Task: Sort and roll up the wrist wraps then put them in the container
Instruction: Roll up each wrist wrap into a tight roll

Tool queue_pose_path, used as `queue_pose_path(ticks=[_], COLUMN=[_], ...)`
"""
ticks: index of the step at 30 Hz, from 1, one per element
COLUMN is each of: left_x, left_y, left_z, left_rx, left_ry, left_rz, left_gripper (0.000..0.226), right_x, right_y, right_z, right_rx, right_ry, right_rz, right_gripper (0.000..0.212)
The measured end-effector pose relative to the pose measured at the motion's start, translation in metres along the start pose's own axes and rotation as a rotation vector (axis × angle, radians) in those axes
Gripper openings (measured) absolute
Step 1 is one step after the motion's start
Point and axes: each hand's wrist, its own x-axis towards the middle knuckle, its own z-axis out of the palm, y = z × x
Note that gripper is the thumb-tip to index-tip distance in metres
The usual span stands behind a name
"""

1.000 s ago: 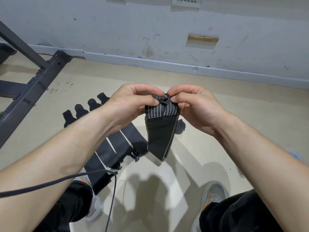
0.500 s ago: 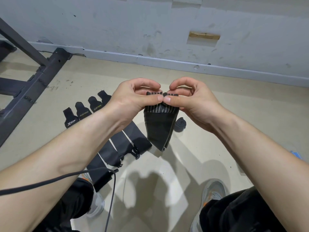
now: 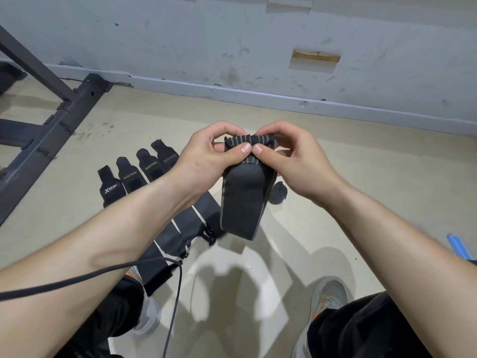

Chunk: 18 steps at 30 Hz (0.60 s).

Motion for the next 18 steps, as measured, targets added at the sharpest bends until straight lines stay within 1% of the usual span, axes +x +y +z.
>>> queue_pose_path(ticks=[3, 7, 9, 13, 18], left_x=[0.001, 0.0, -0.002, -0.004, -0.005], left_y=[-0.001, 0.002, 0.006, 0.009, 0.009], left_z=[0.0, 0.001, 0.001, 0.002, 0.002], left_rx=[-0.101, -0.162, -0.205, -0.286, -0.325], left_ry=[-0.026, -0.065, -0.093, -0.123, -0.107], left_rz=[-0.045, -0.047, -0.065, -0.154, -0.206], left_gripper=[0.014, 0.021, 0.023, 0.027, 0.012], right_x=[-0.001, 0.0, 0.001, 0.001, 0.0], right_y=[-0.001, -0.004, -0.002, -0.001, -0.004], right_z=[-0.001, -0.006, -0.005, -0.004, -0.002], right_rx=[-0.012, 0.137, 0.174, 0.132, 0.095], right_ry=[-0.045, -0.086, -0.076, -0.018, -0.024], right_rz=[-0.014, 0.014, 0.005, -0.004, 0.01], right_gripper=[0.017, 0.024, 0.026, 0.03, 0.03])
